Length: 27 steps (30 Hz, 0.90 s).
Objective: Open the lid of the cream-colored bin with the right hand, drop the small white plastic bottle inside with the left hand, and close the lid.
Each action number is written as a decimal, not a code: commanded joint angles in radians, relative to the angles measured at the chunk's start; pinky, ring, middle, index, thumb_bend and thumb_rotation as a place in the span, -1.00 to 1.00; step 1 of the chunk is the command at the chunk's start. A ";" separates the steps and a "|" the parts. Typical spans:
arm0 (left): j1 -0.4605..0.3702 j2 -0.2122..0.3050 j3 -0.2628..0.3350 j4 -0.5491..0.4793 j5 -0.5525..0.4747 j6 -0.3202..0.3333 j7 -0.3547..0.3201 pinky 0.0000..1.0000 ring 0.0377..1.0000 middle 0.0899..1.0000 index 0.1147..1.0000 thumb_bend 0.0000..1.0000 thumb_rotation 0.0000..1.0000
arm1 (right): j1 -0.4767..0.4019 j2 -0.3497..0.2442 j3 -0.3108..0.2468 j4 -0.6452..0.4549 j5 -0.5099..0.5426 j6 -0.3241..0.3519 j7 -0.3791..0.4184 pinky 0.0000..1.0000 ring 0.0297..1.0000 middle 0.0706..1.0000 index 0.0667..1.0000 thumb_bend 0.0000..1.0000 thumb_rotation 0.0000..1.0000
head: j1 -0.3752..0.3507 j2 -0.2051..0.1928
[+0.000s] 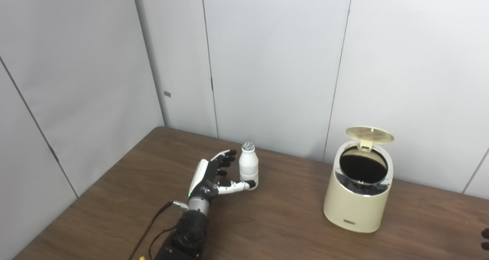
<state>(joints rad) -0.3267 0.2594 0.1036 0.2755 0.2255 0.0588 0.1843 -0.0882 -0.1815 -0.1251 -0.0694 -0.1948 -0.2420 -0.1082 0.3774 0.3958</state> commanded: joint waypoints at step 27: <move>-0.080 0.015 -0.018 0.052 -0.009 -0.087 -0.008 0.51 0.60 0.55 0.59 1.00 -0.63 | -0.005 0.018 0.005 -0.079 -0.012 -0.009 -0.011 -0.10 0.23 0.31 0.22 0.23 0.45 | -0.057 0.005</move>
<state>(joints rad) -0.3557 0.2594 0.0865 0.3355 0.2165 0.0153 0.1717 -0.0754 -0.1619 -0.1193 -0.1053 -0.2184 -0.2384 -0.1187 0.3191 0.4004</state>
